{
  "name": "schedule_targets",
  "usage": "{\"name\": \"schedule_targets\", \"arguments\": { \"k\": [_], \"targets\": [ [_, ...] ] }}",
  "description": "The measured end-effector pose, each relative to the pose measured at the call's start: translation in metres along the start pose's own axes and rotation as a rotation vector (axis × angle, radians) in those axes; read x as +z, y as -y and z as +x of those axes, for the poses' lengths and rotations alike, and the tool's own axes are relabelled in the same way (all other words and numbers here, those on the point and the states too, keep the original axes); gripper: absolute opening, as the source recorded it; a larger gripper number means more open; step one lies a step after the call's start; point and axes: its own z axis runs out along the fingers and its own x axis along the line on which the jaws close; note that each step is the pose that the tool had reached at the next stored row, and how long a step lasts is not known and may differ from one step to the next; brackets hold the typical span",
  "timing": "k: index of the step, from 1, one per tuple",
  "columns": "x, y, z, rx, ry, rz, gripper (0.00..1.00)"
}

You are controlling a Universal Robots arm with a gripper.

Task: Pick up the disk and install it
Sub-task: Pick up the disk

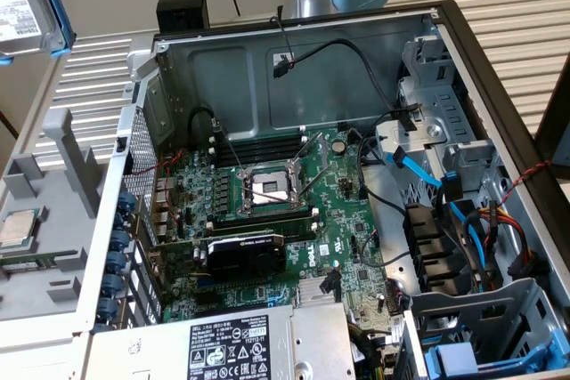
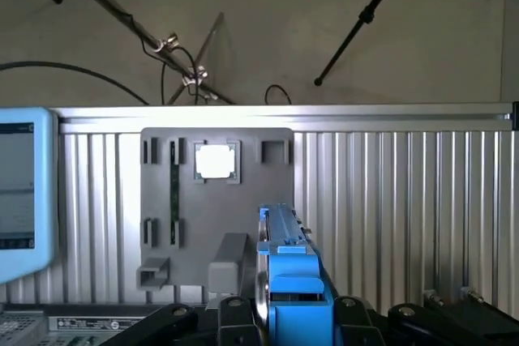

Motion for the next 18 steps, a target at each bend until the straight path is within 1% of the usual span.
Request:
{"name": "schedule_targets", "arguments": {
  "k": [5,10,13,15,18],
  "targets": [
    [-0.0214,0.0200,0.005,0.000,-0.0001,-0.0021,0.37],
    [-0.0387,0.0402,0.010,0.000,-0.0001,-0.0077,0.37],
    [-0.0446,0.0517,0.014,0.000,-0.0002,-0.0122,0.37],
    [-0.0458,0.0581,0.016,0.000,-0.0004,-0.0151,0.37],
    [-0.0457,0.0599,0.017,0.000,-0.0003,-0.0176,0.37]
  ]
}}
